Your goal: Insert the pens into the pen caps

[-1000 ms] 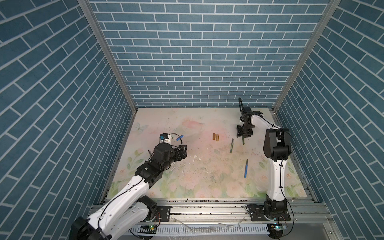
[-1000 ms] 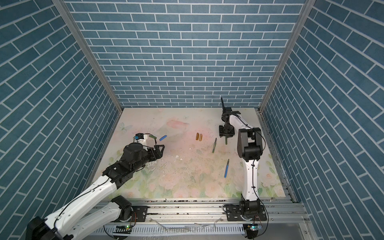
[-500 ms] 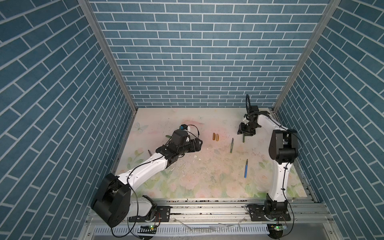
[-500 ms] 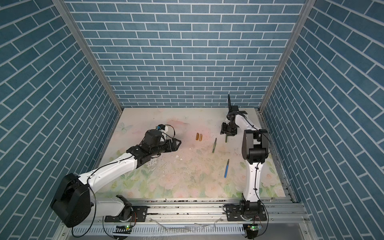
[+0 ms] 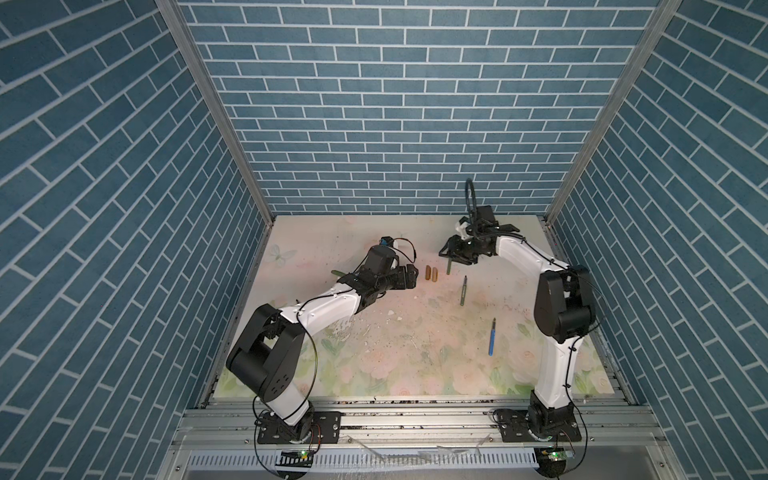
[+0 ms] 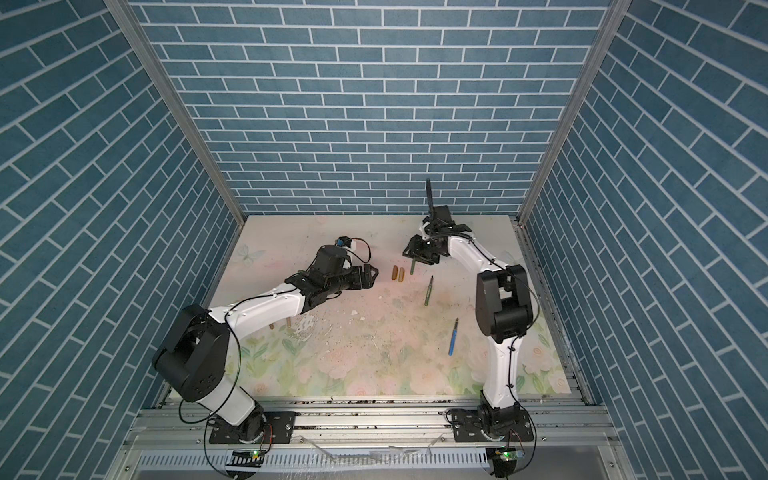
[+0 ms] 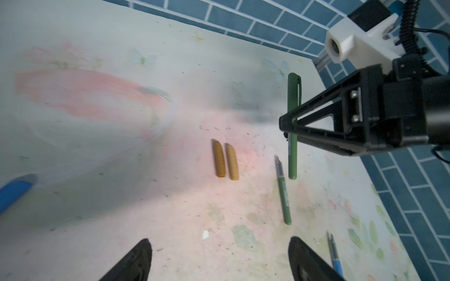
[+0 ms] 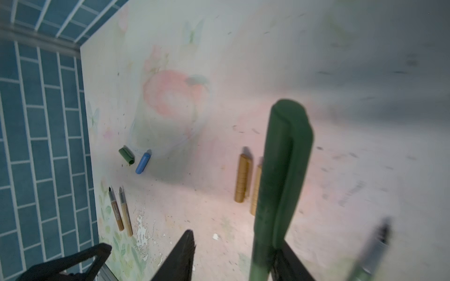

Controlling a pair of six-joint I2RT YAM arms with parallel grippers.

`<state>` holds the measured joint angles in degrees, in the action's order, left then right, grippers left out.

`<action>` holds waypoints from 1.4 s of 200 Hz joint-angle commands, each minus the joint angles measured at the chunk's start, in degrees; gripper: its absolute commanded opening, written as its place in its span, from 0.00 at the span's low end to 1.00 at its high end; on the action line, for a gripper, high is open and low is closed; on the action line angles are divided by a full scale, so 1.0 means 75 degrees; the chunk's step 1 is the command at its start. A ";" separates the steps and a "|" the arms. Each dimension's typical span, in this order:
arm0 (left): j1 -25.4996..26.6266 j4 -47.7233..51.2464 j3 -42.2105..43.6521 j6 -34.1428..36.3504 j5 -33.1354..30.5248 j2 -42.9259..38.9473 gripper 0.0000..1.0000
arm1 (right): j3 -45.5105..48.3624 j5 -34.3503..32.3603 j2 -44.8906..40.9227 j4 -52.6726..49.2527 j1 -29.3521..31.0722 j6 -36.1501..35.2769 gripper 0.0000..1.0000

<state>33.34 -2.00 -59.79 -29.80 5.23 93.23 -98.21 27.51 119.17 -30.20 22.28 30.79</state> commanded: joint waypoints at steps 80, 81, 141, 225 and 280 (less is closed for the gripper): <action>-0.0038 0.1681 -0.0883 0.1229 -0.1716 0.1379 0.91 | -0.2553 0.0076 0.2471 0.0290 0.1342 0.1895 0.54; -0.0033 0.1677 -0.0903 0.1230 -0.1728 0.1406 0.91 | -0.2569 0.0067 0.2472 0.0277 0.1348 0.1889 0.54; -0.0045 0.1627 -0.2031 0.1332 -0.1737 0.2661 0.90 | -0.3092 0.0118 0.2833 -0.0579 0.1415 0.1688 0.54; -0.0197 0.1211 -0.2362 0.1066 -0.1856 0.3332 0.83 | -0.2756 0.0204 0.2870 -0.0720 0.1542 0.1404 0.53; -0.0272 0.1286 -0.2745 0.0946 -0.1998 0.3844 0.78 | -0.2589 0.0592 0.2892 -0.0896 0.1529 0.1066 0.53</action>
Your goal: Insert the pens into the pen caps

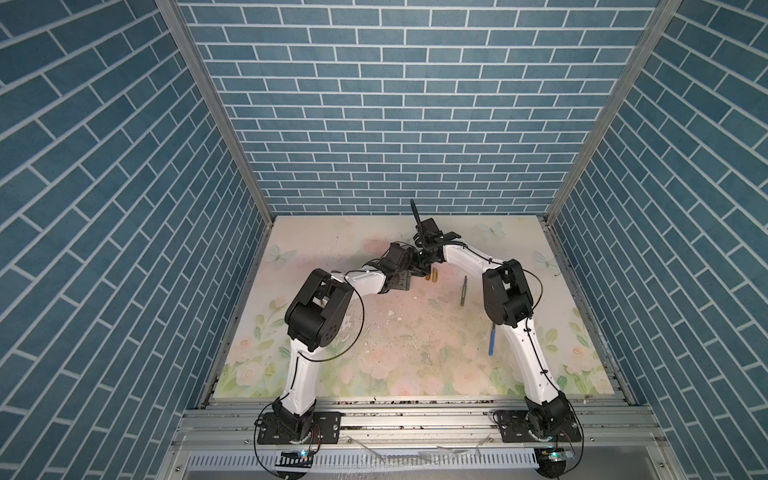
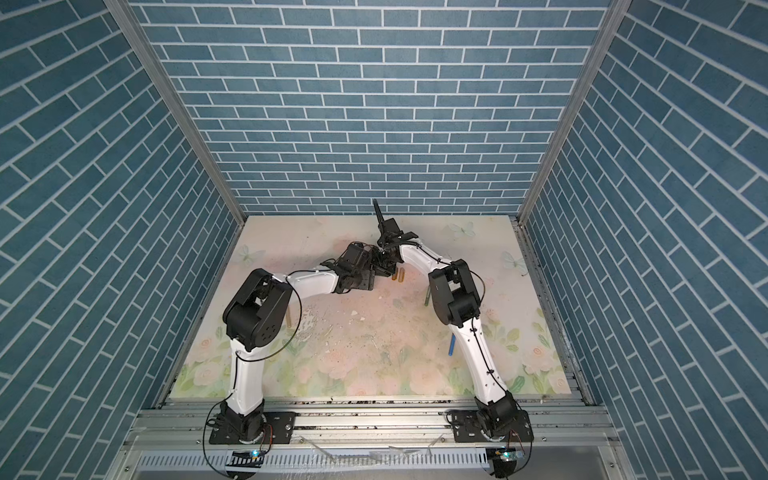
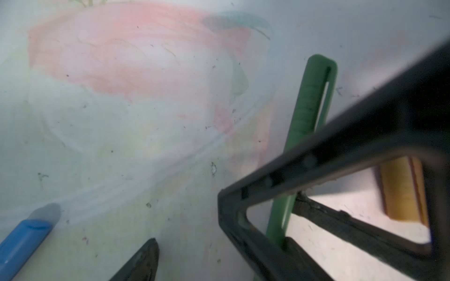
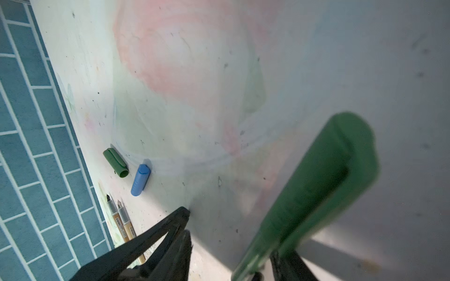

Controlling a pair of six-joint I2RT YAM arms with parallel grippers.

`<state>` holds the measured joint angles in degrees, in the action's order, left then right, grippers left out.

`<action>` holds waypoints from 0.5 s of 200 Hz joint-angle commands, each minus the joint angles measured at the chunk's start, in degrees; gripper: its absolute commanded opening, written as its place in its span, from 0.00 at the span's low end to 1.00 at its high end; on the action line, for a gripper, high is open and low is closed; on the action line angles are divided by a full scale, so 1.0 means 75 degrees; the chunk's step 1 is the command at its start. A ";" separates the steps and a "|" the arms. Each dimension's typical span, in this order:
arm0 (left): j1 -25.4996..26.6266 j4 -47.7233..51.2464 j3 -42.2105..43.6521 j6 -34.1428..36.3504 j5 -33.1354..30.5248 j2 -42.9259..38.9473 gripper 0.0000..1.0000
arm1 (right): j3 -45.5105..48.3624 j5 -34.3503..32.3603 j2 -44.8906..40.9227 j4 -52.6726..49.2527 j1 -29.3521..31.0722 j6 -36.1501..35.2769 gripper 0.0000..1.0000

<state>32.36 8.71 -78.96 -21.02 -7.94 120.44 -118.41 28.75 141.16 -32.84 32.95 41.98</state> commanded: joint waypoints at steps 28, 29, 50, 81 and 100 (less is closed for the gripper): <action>-0.0300 -0.0359 -0.0008 -0.0419 -0.0165 0.0207 0.74 | 0.0013 0.0318 -0.0052 -0.1025 0.0113 -0.0860 0.52; -0.0297 -0.0361 -0.0008 -0.0425 -0.0168 0.0207 0.74 | 0.0002 0.0310 -0.0050 -0.1042 0.0110 -0.0873 0.52; -0.0386 -0.0406 0.0008 -0.0526 -0.0195 0.0240 0.70 | -0.0228 0.0323 -0.0056 -0.1570 0.0117 -0.1326 0.52; -0.0458 -0.0540 0.0012 -0.0604 -0.0078 0.0334 0.43 | -0.0278 0.0473 -0.0088 -0.2011 0.0096 -0.1797 0.52; -0.0482 -0.0693 0.0032 -0.0609 0.0078 0.0388 0.28 | -0.0296 0.0525 -0.0087 -0.2119 0.0098 -0.1952 0.52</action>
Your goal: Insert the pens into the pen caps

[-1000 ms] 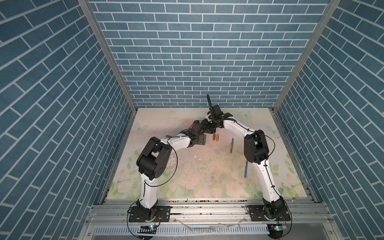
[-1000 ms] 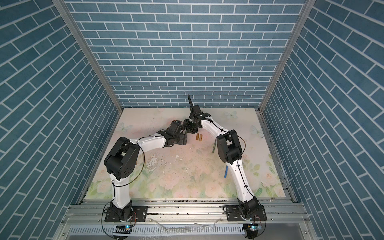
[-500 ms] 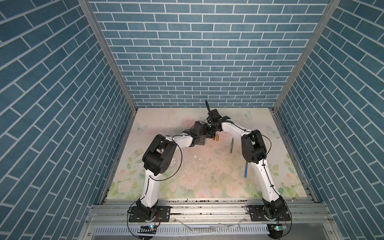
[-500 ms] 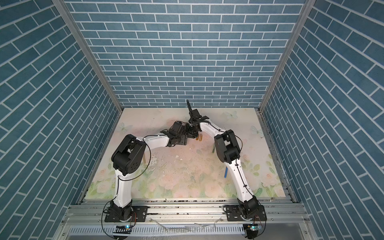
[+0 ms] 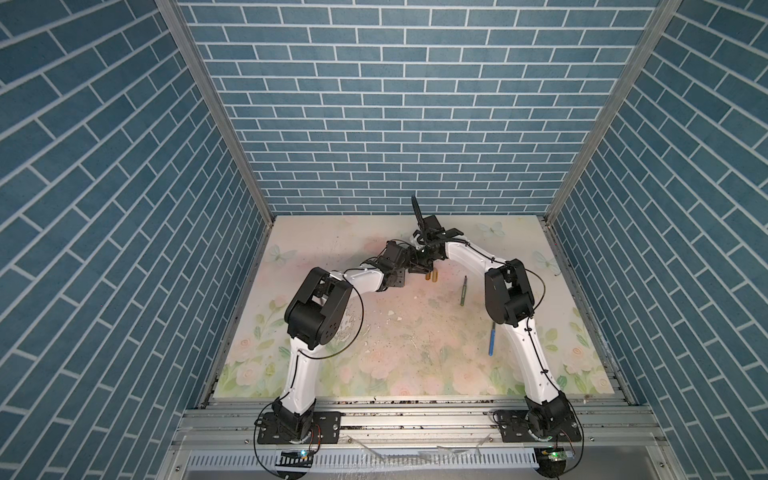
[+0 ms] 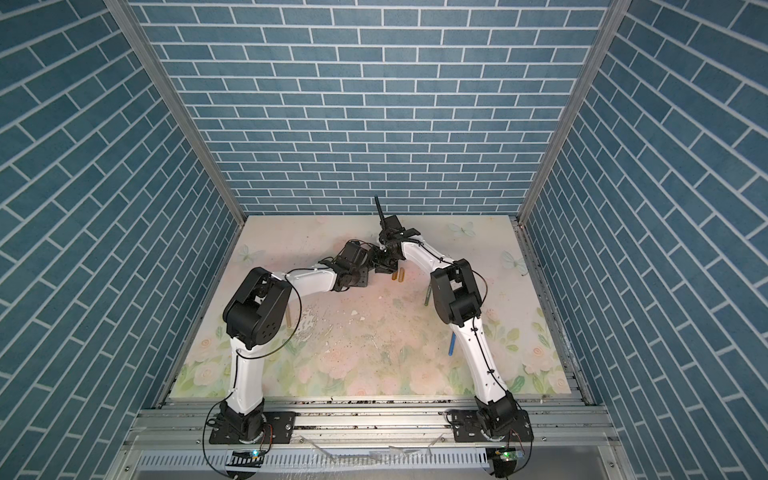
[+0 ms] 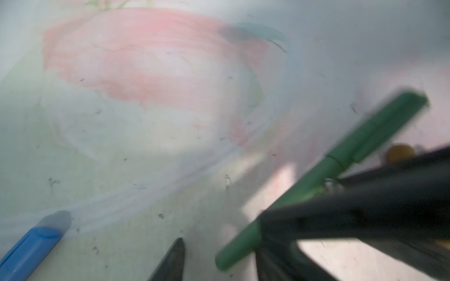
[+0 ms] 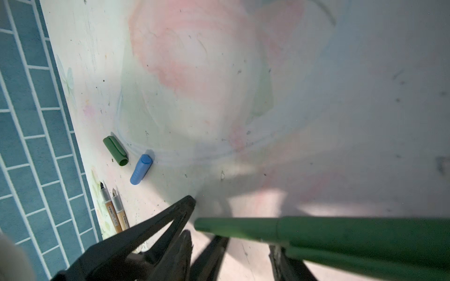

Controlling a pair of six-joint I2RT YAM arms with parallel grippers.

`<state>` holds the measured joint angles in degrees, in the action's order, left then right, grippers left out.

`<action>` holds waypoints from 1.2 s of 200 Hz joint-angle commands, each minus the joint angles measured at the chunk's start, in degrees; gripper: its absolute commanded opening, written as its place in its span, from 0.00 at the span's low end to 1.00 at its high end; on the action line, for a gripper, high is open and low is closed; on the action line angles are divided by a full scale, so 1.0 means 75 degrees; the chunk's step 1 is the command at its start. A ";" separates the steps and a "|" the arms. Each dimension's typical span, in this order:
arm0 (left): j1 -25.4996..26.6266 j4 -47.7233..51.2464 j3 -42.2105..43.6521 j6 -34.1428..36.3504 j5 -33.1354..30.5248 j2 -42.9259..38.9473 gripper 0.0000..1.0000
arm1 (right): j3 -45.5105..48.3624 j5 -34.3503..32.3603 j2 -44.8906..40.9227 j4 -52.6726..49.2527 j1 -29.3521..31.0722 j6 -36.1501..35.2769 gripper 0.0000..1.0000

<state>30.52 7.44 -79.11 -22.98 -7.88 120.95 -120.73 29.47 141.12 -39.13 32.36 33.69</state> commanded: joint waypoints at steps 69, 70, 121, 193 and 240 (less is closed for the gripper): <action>-0.0249 -0.0834 0.0329 -0.0217 0.0526 0.0080 0.23 | -0.0711 0.0600 -0.0014 -0.1690 0.0062 -0.1080 0.52; -0.0249 -0.0843 0.0335 -0.0211 0.0525 0.0069 0.23 | -0.0703 0.0591 -0.0028 -0.1687 0.0059 -0.1081 0.52; -0.0273 -0.0763 0.0616 0.0042 0.0756 -0.0569 0.35 | 0.0079 -0.0064 -0.1179 -0.1417 -0.0068 -0.1074 0.50; -0.0493 -0.0165 -0.0420 0.0449 0.1205 -0.0297 0.40 | 0.2429 -0.1424 -0.2601 0.0108 -0.0166 -0.0567 0.12; -0.0519 0.0733 -0.2109 0.0733 0.1451 0.0917 0.33 | 0.2148 -0.1319 -0.2117 0.0105 0.0039 -0.0590 0.00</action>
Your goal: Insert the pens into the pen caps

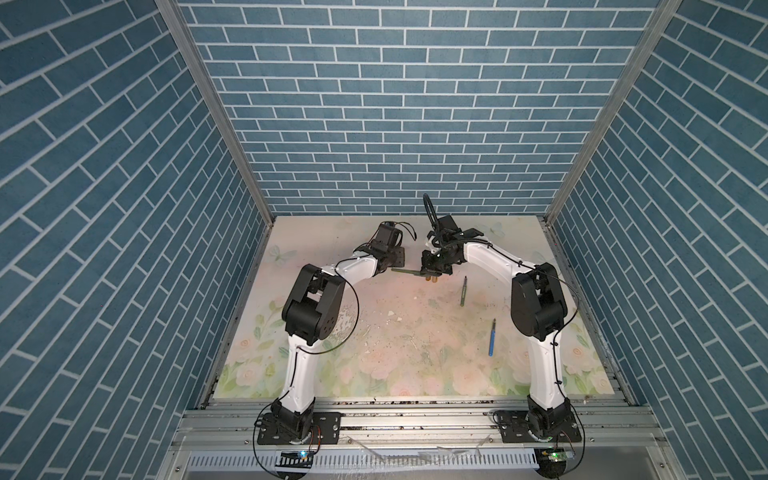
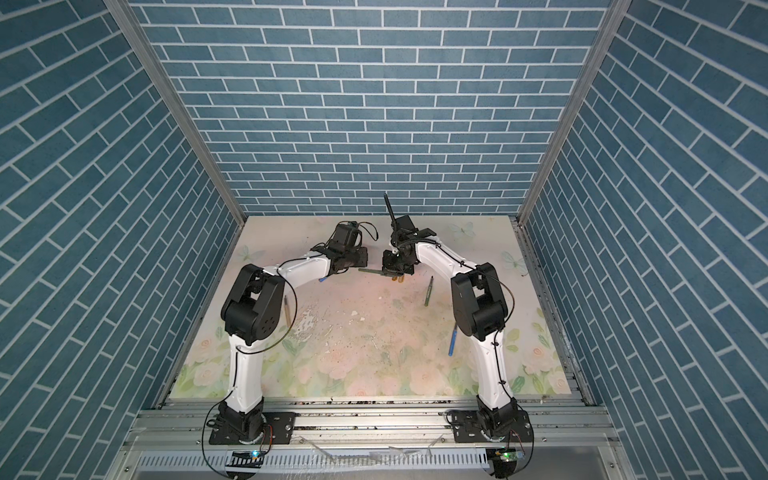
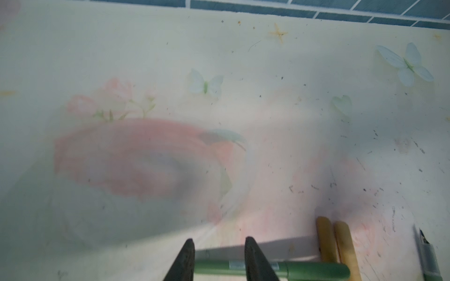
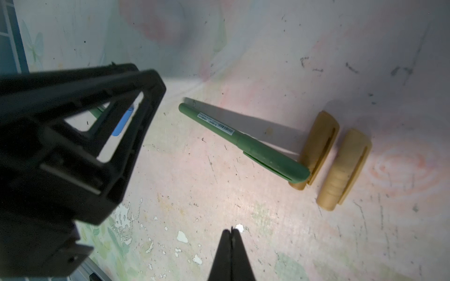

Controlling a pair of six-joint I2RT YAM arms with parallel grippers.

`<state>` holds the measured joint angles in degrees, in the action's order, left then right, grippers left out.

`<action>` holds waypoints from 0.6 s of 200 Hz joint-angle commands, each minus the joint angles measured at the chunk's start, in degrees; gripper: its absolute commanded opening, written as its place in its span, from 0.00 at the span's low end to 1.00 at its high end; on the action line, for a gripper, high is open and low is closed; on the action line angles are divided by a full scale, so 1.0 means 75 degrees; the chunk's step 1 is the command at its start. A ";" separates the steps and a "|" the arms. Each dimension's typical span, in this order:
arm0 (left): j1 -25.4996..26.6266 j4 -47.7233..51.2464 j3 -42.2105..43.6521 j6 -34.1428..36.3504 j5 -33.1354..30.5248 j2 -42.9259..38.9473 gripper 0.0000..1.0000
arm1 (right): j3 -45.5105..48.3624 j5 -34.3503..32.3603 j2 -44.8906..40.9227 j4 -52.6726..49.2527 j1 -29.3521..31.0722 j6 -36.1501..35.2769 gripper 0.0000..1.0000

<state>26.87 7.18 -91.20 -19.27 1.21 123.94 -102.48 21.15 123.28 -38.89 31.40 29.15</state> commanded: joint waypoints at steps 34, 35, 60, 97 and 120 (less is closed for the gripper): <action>-0.0044 0.0497 -0.0236 0.0191 0.0364 0.0584 0.27 | -0.0706 -0.0617 0.1057 -0.0091 0.0196 0.0005 0.00; -0.0044 0.0490 -0.0232 0.0190 0.0370 0.0584 0.27 | -0.0716 -0.0623 0.1063 -0.0095 0.0196 0.0005 0.00; -0.0043 0.0320 0.0040 0.0156 0.0553 0.0551 0.23 | -0.0852 -0.0773 0.1337 -0.0111 0.0202 0.0015 0.00; -0.0082 -0.0189 0.0763 0.0003 0.0754 0.0299 0.20 | -0.1171 -0.1249 0.1710 -0.0154 0.0188 0.0017 0.00; -0.0099 -0.0509 0.1261 -0.0136 0.0919 0.0126 0.17 | -0.1735 -0.1412 0.2055 -0.0382 0.0185 -0.0020 0.00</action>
<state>26.52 4.03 -85.76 -19.00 6.02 126.37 -111.46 13.85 135.39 -38.98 32.84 29.12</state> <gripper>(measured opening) 0.181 0.049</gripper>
